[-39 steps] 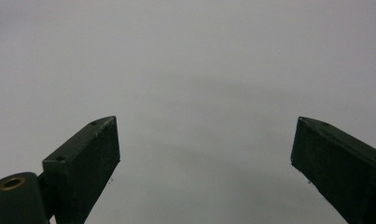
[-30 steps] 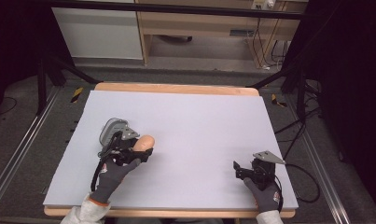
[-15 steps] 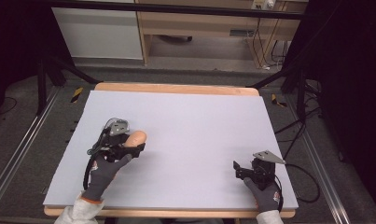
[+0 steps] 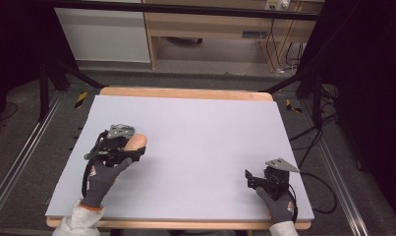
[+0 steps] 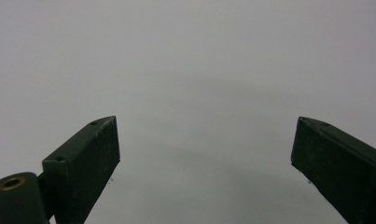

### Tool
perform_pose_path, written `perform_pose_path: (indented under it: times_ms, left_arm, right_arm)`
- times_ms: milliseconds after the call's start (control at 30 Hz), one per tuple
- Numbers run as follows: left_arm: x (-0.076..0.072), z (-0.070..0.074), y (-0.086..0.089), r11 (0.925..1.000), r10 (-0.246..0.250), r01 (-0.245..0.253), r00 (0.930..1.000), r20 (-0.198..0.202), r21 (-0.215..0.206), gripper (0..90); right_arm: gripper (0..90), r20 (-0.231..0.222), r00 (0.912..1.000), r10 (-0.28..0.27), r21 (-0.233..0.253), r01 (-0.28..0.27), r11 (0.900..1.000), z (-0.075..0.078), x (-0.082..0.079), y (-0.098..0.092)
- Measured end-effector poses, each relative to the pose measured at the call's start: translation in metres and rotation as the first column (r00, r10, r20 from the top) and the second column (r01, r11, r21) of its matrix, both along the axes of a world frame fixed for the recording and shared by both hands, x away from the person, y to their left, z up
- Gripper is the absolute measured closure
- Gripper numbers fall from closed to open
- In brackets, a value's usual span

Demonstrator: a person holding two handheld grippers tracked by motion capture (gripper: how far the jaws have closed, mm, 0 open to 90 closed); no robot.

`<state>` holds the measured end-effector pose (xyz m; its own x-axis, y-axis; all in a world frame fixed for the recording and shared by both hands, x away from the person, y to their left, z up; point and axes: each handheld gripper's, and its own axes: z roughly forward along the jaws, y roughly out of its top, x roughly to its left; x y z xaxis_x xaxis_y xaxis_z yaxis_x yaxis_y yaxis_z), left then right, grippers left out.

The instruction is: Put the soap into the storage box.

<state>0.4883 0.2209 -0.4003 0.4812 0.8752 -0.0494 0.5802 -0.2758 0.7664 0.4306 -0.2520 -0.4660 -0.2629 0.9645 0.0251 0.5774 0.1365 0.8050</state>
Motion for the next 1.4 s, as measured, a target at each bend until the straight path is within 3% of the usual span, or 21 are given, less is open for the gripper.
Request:
perform_pose_path:
  times_ms: [700, 1400]
  left_arm:
    - [0.016, 0.003, 0.032, 0.9954, 0.088, -0.088, 0.9961, -0.002, -0.038, 31.7]
    - [0.043, -0.013, 0.047, 0.989, 0.148, -0.148, 0.9885, -0.033, -0.006, 31.7]
  right_arm:
    - [8.1, 0.004, 1.0, 0.005, -0.004, -0.005, 1.0, 0.001, 0.001, 0.002]
    - [8.2, -0.001, 1.0, 0.006, -0.01, -0.006, 1.0, 0.0, 0.004, 0.004]
